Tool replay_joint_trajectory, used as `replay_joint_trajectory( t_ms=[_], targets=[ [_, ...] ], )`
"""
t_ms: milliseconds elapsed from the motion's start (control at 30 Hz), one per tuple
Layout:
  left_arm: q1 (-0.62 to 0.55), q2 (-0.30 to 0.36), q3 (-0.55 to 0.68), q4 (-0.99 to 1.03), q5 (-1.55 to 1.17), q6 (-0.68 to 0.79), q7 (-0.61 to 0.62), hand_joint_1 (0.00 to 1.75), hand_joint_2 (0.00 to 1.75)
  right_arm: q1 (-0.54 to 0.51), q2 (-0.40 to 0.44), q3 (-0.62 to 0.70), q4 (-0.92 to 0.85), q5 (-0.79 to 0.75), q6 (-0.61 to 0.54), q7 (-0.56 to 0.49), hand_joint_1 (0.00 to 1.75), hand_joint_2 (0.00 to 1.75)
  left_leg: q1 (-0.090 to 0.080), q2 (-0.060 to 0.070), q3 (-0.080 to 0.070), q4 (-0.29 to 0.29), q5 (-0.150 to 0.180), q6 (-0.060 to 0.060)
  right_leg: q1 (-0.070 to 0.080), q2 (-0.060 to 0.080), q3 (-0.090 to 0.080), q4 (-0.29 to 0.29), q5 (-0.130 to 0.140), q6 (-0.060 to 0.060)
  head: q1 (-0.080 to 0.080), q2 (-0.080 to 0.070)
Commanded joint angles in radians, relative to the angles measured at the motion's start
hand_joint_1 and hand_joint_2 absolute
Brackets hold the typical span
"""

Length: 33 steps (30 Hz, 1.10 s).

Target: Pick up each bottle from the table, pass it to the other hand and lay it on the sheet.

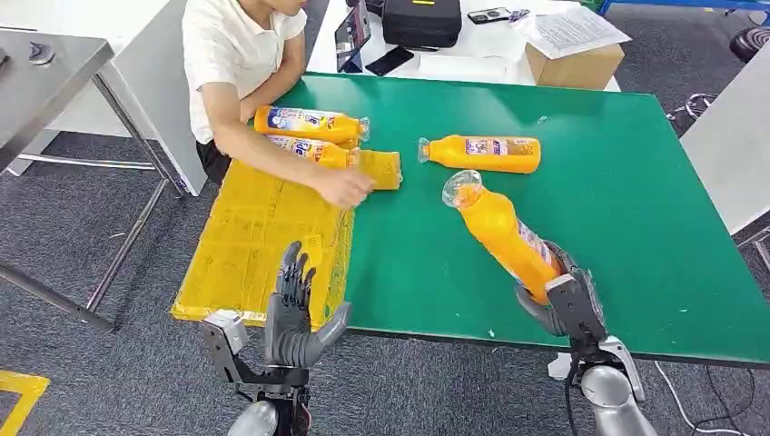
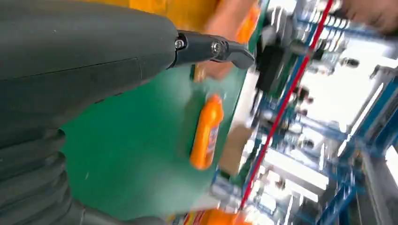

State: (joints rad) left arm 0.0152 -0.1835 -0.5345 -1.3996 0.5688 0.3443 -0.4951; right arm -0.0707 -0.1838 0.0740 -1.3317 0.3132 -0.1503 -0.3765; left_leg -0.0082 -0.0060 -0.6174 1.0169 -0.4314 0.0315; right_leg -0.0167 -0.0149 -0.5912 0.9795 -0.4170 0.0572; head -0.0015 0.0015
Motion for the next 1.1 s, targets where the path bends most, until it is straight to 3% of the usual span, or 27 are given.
replay_joint_trajectory(
  t_ms=[33,333,833,867,900,1100],
  targets=[
    [-0.061,0.04,-0.061,0.13,-0.011,-0.123,0.103,0.0,1.75,-0.033,0.09,0.165,0.049,0.017,0.037,-0.025,1.75,1.75,0.001,0.004,0.006,-0.002,-0.002,-0.002,0.001,0.005,0.004,-0.002,0.0,-0.003,0.0,0.0],
    [-0.202,-0.032,-0.067,0.271,0.026,-0.159,0.155,0.0,1.75,-0.098,0.163,0.412,0.117,0.015,0.072,-0.042,1.75,1.75,0.002,0.005,0.004,-0.001,-0.001,-0.003,0.001,0.005,0.003,-0.001,0.0,-0.003,0.0,0.0],
    [-0.197,-0.032,-0.055,0.146,0.105,-0.171,0.137,0.0,1.75,-0.12,0.151,0.488,0.143,-0.008,0.078,-0.037,1.75,1.75,0.001,0.003,0.004,-0.001,-0.001,-0.003,0.001,0.003,0.003,-0.001,0.0,-0.003,0.001,0.0],
    [-0.198,-0.035,-0.047,0.139,0.107,-0.157,0.124,1.54,1.75,-0.127,0.148,0.504,0.152,-0.009,0.093,-0.039,1.75,1.75,0.002,0.002,0.002,0.0,-0.001,-0.002,0.001,0.002,0.001,0.0,0.0,-0.002,0.001,0.0],
    [-0.205,-0.038,-0.04,0.147,0.107,-0.141,0.114,1.75,1.75,-0.128,0.147,0.516,0.154,-0.012,0.103,-0.038,1.75,1.75,0.001,0.002,0.002,-0.001,0.0,-0.002,0.001,0.003,0.001,0.0,0.0,-0.002,0.0,0.0],
    [-0.21,-0.034,-0.037,0.15,0.107,-0.142,0.114,1.75,1.75,-0.125,0.15,0.519,0.154,-0.01,0.101,-0.039,1.75,1.75,0.001,0.001,0.001,-0.001,0.0,-0.002,0.001,0.001,0.0,0.0,0.0,-0.002,0.0,0.0]
  ],
)
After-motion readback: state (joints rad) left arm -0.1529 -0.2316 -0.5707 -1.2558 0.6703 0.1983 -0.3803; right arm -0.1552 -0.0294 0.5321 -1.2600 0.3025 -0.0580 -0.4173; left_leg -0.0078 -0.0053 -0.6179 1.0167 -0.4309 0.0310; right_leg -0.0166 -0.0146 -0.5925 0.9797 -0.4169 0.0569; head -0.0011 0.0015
